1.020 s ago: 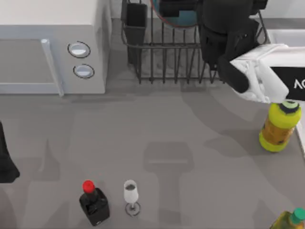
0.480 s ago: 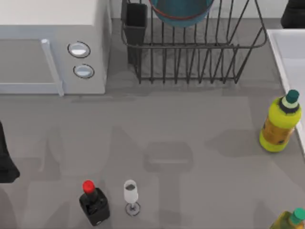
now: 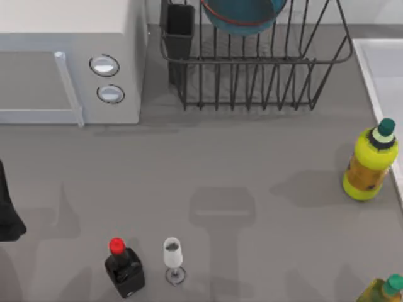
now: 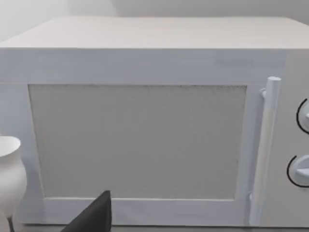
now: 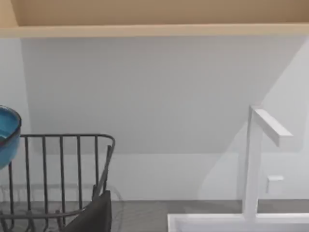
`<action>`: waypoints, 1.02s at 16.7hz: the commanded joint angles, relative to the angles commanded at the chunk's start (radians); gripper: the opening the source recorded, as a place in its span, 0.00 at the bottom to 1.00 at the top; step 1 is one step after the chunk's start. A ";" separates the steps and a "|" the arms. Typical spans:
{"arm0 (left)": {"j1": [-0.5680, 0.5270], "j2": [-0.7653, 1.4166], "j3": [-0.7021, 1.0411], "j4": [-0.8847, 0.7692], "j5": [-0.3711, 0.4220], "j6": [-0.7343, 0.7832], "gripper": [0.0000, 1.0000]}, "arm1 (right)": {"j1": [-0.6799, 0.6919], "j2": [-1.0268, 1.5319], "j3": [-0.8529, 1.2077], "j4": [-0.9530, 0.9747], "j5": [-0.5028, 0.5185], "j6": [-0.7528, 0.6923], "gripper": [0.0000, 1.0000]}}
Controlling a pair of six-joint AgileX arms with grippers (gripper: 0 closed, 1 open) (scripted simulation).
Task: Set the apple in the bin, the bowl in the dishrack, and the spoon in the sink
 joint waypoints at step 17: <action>0.000 0.000 0.000 0.000 0.000 0.000 1.00 | -0.195 -0.116 -0.118 -0.266 -0.136 -0.161 1.00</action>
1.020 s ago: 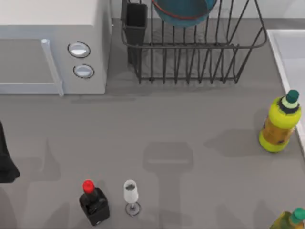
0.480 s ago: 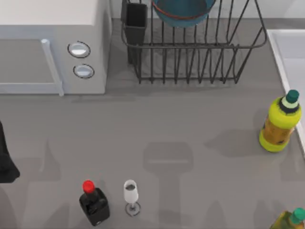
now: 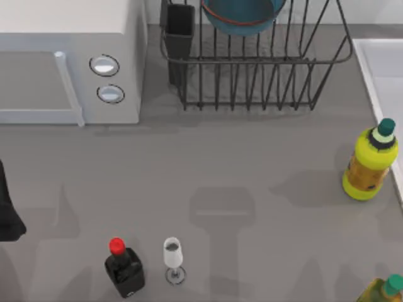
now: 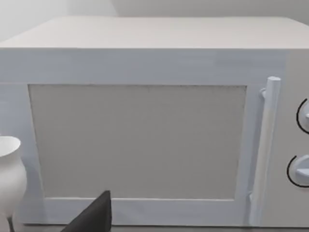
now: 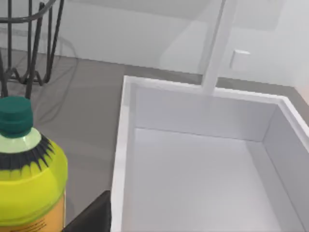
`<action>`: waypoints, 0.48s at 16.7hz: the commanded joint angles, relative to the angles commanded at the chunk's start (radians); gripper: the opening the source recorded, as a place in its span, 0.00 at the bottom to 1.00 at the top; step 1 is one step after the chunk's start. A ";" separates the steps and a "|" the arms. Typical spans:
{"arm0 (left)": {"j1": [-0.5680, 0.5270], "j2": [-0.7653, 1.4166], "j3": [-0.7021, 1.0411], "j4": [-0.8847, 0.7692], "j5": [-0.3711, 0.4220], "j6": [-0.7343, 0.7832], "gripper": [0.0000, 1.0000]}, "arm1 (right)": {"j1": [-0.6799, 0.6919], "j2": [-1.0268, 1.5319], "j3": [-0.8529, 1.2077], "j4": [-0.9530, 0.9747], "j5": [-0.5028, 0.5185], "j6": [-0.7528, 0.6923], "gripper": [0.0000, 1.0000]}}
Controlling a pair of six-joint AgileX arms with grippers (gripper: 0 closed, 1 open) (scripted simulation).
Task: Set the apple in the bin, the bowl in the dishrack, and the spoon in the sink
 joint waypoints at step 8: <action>0.000 0.000 0.000 0.000 0.000 0.000 1.00 | -0.213 0.527 0.332 -0.391 0.001 -0.755 1.00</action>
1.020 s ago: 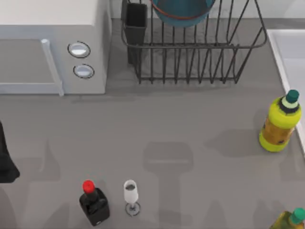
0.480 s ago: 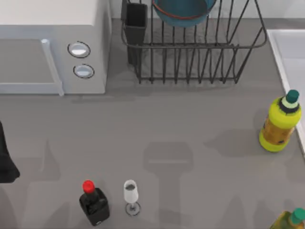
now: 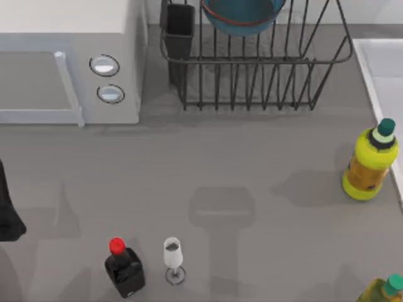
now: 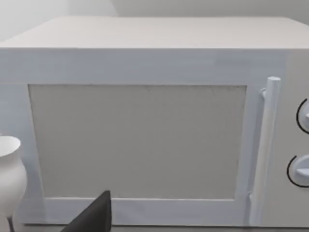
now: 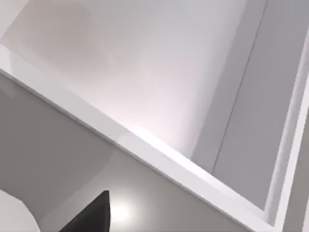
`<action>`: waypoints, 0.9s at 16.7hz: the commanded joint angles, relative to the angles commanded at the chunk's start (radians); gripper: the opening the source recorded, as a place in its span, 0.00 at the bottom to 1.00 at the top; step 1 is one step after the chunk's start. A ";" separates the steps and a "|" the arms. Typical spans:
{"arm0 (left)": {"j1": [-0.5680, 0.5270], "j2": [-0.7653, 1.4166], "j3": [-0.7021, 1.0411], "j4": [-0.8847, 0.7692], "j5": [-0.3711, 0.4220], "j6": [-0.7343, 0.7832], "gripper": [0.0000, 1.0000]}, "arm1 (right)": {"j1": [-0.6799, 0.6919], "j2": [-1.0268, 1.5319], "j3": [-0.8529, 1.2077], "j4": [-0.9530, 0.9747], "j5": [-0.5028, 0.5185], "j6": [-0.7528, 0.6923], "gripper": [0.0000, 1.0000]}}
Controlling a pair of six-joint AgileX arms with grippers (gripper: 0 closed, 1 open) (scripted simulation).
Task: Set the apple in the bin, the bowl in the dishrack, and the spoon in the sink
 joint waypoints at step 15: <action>0.000 0.000 0.000 0.000 0.000 0.000 1.00 | -0.295 0.741 0.466 -0.544 0.001 -1.071 1.00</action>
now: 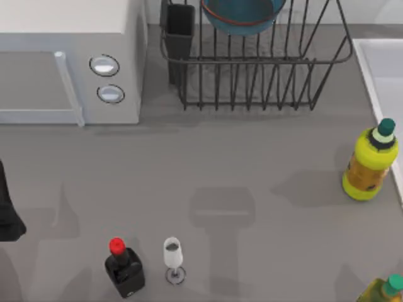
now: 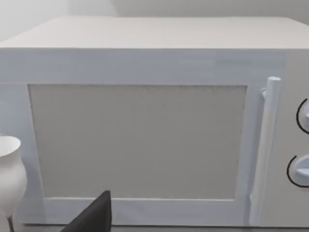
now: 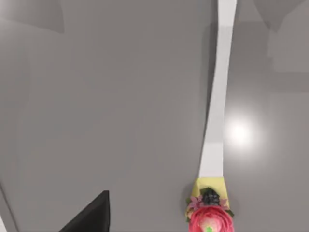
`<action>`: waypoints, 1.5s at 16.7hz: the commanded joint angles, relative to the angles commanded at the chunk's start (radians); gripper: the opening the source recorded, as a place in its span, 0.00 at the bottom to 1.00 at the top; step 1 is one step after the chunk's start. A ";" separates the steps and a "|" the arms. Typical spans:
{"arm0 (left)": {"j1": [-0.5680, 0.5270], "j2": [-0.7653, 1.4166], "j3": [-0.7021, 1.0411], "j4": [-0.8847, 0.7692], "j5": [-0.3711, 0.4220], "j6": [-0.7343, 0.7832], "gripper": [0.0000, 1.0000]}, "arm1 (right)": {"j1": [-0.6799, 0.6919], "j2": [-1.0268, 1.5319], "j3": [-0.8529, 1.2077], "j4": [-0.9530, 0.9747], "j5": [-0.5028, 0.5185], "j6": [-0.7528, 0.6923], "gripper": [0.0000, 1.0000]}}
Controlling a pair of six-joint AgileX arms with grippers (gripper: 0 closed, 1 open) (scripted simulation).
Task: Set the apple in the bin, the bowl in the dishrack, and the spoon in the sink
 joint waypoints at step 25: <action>0.000 0.000 0.000 0.000 0.000 0.000 1.00 | 0.001 0.219 -0.249 0.468 0.000 0.005 0.70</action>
